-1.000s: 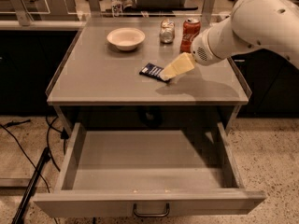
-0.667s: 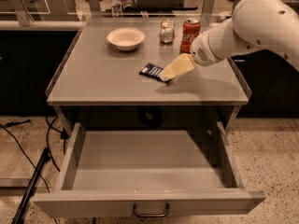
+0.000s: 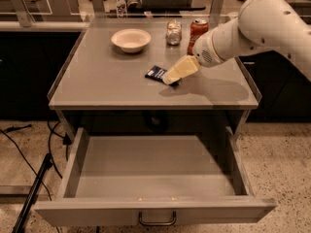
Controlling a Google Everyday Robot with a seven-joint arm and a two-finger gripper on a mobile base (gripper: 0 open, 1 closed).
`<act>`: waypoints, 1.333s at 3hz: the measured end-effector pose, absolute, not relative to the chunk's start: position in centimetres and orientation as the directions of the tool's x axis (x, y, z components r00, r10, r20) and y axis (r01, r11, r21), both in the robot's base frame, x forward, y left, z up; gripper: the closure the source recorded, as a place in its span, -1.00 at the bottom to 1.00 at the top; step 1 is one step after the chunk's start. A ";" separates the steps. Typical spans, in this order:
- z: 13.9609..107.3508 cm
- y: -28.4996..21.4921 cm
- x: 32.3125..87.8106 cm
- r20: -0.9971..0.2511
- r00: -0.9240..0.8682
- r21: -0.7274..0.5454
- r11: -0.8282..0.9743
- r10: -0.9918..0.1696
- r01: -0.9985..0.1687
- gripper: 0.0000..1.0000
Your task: Place rxbar blueberry into top drawer
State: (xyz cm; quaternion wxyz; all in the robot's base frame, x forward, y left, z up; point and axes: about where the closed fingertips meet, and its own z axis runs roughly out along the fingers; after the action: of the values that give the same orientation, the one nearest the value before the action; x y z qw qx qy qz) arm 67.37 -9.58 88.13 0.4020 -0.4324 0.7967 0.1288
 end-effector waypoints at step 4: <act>84.3 -7.5 68.9 -0.700 -0.331 -0.116 0.558 -0.633 -0.821 -1.00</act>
Offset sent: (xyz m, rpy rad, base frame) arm 0.0179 0.0074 -0.0279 -0.0562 0.0393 0.0170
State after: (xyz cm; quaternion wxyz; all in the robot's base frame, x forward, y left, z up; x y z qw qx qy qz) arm 68.94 -7.50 84.35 0.3613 -0.4515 0.8054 0.1304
